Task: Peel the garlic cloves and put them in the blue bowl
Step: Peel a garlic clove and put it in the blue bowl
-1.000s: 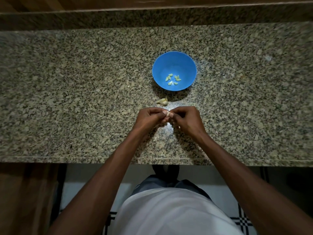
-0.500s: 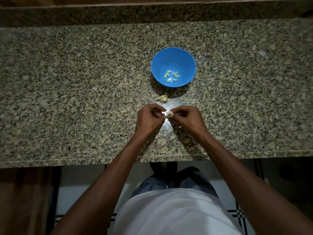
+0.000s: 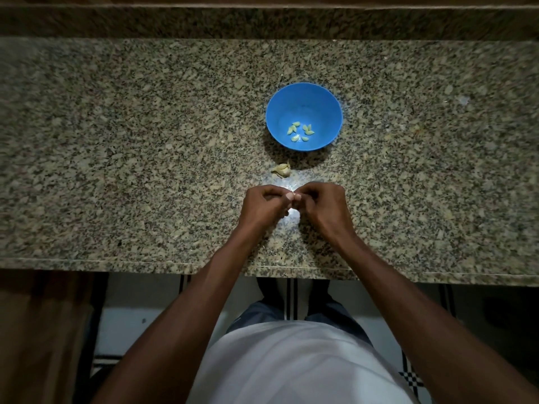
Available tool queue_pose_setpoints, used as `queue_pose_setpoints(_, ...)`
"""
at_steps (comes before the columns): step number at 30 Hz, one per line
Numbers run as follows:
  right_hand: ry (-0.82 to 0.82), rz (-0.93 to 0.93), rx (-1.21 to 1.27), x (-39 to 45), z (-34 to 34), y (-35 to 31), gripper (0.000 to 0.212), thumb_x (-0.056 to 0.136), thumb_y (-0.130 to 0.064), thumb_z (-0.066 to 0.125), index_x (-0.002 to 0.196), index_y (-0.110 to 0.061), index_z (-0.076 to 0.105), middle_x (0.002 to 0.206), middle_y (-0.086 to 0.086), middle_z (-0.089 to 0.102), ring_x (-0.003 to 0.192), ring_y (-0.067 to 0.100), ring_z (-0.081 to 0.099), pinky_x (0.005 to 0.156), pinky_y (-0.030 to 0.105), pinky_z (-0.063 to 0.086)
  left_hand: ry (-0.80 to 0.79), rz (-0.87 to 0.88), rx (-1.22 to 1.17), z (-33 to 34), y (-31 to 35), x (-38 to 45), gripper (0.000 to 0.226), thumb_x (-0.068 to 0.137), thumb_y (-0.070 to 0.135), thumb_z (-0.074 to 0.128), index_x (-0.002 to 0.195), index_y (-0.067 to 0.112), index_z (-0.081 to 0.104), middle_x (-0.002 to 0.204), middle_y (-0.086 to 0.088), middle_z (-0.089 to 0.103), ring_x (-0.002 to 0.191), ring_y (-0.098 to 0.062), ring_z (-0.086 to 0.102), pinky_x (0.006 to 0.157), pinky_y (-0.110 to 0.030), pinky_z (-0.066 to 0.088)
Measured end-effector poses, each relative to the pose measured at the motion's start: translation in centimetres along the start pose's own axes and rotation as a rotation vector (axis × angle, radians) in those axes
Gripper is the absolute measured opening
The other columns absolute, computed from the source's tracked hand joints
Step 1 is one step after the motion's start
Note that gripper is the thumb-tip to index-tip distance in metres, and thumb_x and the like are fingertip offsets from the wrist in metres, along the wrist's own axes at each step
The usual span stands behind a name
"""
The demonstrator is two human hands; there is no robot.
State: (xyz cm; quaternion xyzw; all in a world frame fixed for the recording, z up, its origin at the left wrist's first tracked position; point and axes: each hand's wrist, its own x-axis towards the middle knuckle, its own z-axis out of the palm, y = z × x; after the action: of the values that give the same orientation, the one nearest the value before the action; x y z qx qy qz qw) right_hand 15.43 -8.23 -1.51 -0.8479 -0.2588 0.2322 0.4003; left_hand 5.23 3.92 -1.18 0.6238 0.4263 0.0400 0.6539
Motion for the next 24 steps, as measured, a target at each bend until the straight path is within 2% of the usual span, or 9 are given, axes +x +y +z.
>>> queue_pose_setpoints(3,0.014,-0.161,-0.173,0.2,-0.2,-0.2,0.011,0.09,-0.009,0.077,0.091,-0.018,0.083,0.081,0.001,0.079,0.069,0.014,0.071,0.063,0.042,0.06,-0.002,-0.177,-0.148,0.5,0.9,0.1,0.012,0.091,-0.003,0.069,0.088,0.003,0.08,0.081,-0.012,0.078,0.071,-0.021,0.065,0.071,-0.035,0.056)
queue_pose_setpoints(5,0.036,-0.181,-0.155,0.5,-0.4,0.2,0.012,0.089,-0.007,0.075,0.092,-0.015,0.083,0.084,0.003,0.079,0.072,0.018,0.072,0.066,0.043,0.061,-0.02,-0.246,-0.228,0.7,1.3,0.2,0.017,0.091,-0.009,0.064,0.088,0.0,0.079,0.08,-0.015,0.074,0.07,-0.021,0.061,0.071,-0.035,0.051)
queue_pose_setpoints(9,-0.008,0.069,0.152,0.5,-0.3,0.6,0.01,0.093,-0.016,0.075,0.088,-0.014,0.083,0.076,-0.002,0.079,0.07,0.015,0.076,0.069,0.042,0.065,-0.008,-0.217,-0.186,1.1,1.0,0.7,0.016,0.095,-0.004,0.063,0.09,0.0,0.078,0.079,-0.013,0.073,0.069,-0.018,0.061,0.069,-0.032,0.051)
queue_pose_setpoints(11,-0.071,0.219,0.325,0.5,-0.4,0.9,0.012,0.095,-0.019,0.077,0.089,-0.011,0.082,0.074,0.006,0.078,0.069,0.023,0.076,0.072,0.047,0.065,0.014,-0.18,-0.129,1.2,0.6,0.9,0.011,0.095,0.0,0.065,0.096,-0.001,0.077,0.085,-0.02,0.074,0.074,-0.022,0.063,0.069,-0.033,0.053)
queue_pose_setpoints(13,-0.15,0.361,0.525,0.4,-0.7,0.9,0.015,0.096,-0.014,0.077,0.097,0.0,0.079,0.079,0.016,0.078,0.07,0.029,0.072,0.078,0.049,0.063,0.026,-0.121,-0.073,1.2,0.1,0.9,0.008,0.095,0.004,0.068,0.098,0.002,0.076,0.094,-0.024,0.076,0.08,-0.025,0.067,0.075,-0.037,0.057)
queue_pose_setpoints(16,-0.271,0.424,0.635,0.6,-1.4,1.1,0.02,0.097,-0.009,0.074,0.103,0.009,0.075,0.086,0.021,0.077,0.077,0.03,0.069,0.084,0.048,0.062,0.032,-0.023,0.021,1.1,-0.4,0.7,0.006,0.095,0.008,0.071,0.093,0.013,0.074,0.093,-0.018,0.077,0.089,-0.028,0.075,0.087,-0.044,0.062)
queue_pose_setpoints(18,-0.323,0.432,0.644,1.0,-1.9,1.1,0.018,0.097,-0.005,0.072,0.104,0.011,0.075,0.087,0.02,0.077,0.078,0.028,0.07,0.083,0.044,0.063,0.039,0.004,0.047,1.1,-0.5,0.5,0.009,0.095,0.008,0.071,0.092,0.016,0.073,0.094,-0.013,0.077,0.094,-0.03,0.075,0.088,-0.045,0.063)
queue_pose_setpoints(21,-0.401,0.557,0.729,1.6,-2.8,0.7,0.014,0.097,-0.001,0.069,0.105,0.01,0.074,0.089,0.017,0.077,0.08,0.024,0.072,0.073,0.029,0.065,0.015,0.032,0.033,1.0,-0.2,0.2,0.01,0.097,0.005,0.069,0.095,0.015,0.072,0.099,-0.012,0.076,0.097,-0.026,0.074,0.085,-0.038,0.063)
queue_pose_setpoints(24,-0.49,0.735,0.842,2.4,-3.2,0.2,0.016,0.1,0.0,0.064,0.111,0.007,0.072,0.087,0.011,0.076,0.076,0.015,0.073,0.066,0.021,0.062,-0.016,0.101,0.09,0.6,0.5,0.0,0.007,0.099,0.005,0.067,0.1,0.01,0.072,0.1,-0.007,0.075,0.092,-0.012,0.07,0.075,-0.02,0.057)
